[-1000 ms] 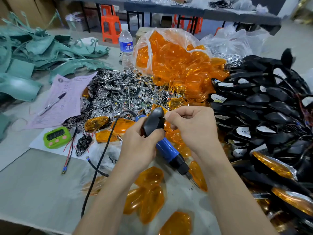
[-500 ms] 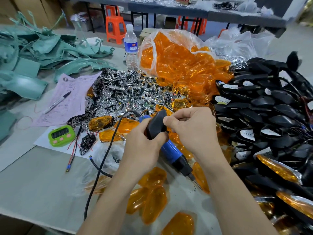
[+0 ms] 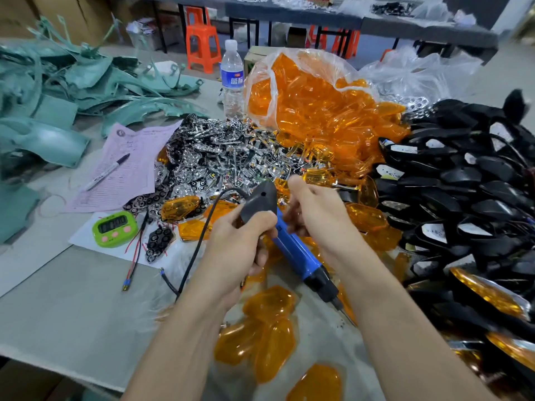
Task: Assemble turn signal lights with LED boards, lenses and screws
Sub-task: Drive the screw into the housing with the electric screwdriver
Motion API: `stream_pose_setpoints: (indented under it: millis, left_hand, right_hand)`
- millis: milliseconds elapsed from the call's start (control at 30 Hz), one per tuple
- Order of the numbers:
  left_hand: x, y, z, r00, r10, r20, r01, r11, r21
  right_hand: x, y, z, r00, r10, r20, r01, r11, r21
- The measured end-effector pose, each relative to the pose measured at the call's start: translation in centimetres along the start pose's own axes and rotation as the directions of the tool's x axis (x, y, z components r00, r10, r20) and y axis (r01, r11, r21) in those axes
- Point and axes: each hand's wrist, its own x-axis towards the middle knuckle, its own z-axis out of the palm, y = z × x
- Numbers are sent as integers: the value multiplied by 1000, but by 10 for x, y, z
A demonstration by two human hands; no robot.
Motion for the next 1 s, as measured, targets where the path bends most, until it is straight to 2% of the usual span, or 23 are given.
stream_pose_setpoints:
  millis: [33, 67, 100, 133, 200, 367, 467, 533, 567, 633, 667, 700, 767, 800, 833, 933, 1000]
  left_hand:
    - [1, 4, -3, 1000, 14, -16, -14, 1000, 5]
    - [2, 8, -7, 999, 22, -38, -22, 1000, 6]
    - [2, 11, -12, 998, 28, -64, -27, 1000, 7]
    - [3, 14, -18, 995, 31, -91, -30, 1000, 7]
    - [4, 21, -31, 988, 28, -151, -28, 1000, 1]
    - [6, 42, -74, 961, -4, -277, -20, 996, -84]
    - [5, 54, -105, 930, 12, -367, -48, 995, -89]
    - [6, 59, -122, 904, 19, -427, -48, 997, -58]
    - [7, 60, -127, 894, 18, -448, -36, 999, -32]
    - [10, 57, -131, 881, 32, -472, -24, 999, 23]
    - [11, 53, -127, 876, 49, -479, -18, 997, 70]
    - [12, 47, -121, 874, 71, -481, -5, 990, 138]
    - [12, 32, -100, 885, 122, -449, 23, 952, 305]
    - [10, 24, -88, 902, 144, -407, 26, 923, 383]
    - [9, 15, -75, 921, 152, -359, 27, 894, 447]
    - [3, -5, -46, 955, 142, -261, 27, 833, 553]
    - [-2, -13, -35, 958, 152, -244, 33, 783, 621]
  right_hand:
    - [2, 7, 0, 996, -70, -51, 56, 971, -234]
    - [2, 15, 1, 995, -99, -11, 79, 851, -519]
    - [0, 22, 4, 996, -65, 58, 87, 697, -712]
    - [-1, 29, 10, 994, 8, 108, 83, 579, -811]
    - [-3, 42, 25, 989, 77, 129, 66, 549, -833]
    - [-4, 59, 46, 994, -89, -62, -6, 528, -849]
    - [3, 47, 26, 964, -198, -177, 6, 682, -731]
    - [9, 27, 1, 921, -271, -281, 55, 802, -595]
    - [11, 15, -11, 897, -271, -349, 83, 879, -470]
    - [17, -7, -29, 856, -170, -489, 172, 984, -41]
    - [20, -16, -35, 848, -85, -523, 229, 949, 217]
    - [23, -23, -40, 856, 5, -517, 267, 852, 450]
    - [24, -32, -41, 904, 132, -408, 264, 577, 773]
    - [24, -35, -40, 928, 149, -342, 241, 461, 854]
    - [24, -36, -37, 942, 140, -306, 231, 392, 890]
    - [21, -36, -22, 933, 120, -340, 278, 363, 889]
    - [18, -35, -14, 920, 97, -379, 327, 342, 881]
